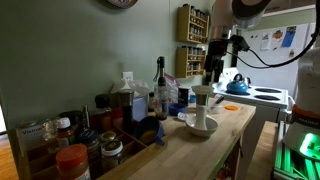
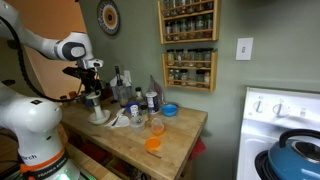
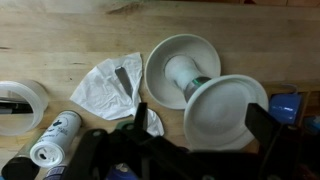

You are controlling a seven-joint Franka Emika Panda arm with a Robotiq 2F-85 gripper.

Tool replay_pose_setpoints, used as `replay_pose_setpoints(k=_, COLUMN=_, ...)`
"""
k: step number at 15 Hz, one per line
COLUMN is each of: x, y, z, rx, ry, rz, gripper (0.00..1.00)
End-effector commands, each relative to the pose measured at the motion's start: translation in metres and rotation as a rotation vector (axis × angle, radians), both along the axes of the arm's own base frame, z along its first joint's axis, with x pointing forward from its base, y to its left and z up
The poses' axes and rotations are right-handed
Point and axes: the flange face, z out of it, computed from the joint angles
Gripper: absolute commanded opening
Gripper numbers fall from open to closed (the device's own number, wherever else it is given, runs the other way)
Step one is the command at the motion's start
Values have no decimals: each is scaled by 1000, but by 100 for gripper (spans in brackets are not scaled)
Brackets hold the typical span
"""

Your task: Remove the white plate from the bottle, then move the white bottle to the left

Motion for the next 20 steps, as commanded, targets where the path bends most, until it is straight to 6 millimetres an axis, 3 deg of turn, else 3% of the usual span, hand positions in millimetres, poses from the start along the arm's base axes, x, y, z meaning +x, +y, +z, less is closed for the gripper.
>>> replay_pose_setpoints(k=1, x=8, y=3, z=-6, rx=56, ry=11, rz=13, gripper=100)
replay_pose_setpoints(k=4, x=15, y=0, z=-11, rx=75, ry=6, rz=-4, gripper=98)
replay_pose_setpoints(k=8, x=21, y=-2, z=-18, rx=84, ry=2, rz=-21, gripper=81)
replay_pose_setpoints(k=11, x=24, y=-4, z=-19, rx=88, ry=1, rz=-29, gripper=57)
replay_pose_setpoints(k=12, x=25, y=-5, z=-20, rx=89, ry=1, rz=-31, gripper=57)
replay_pose_setpoints(k=14, x=26, y=-6, z=-19, rx=92, ry=0, rz=-35, gripper=36)
replay_pose_setpoints(k=20, x=30, y=-14, z=-17, rx=104, ry=4, rz=-49, gripper=8)
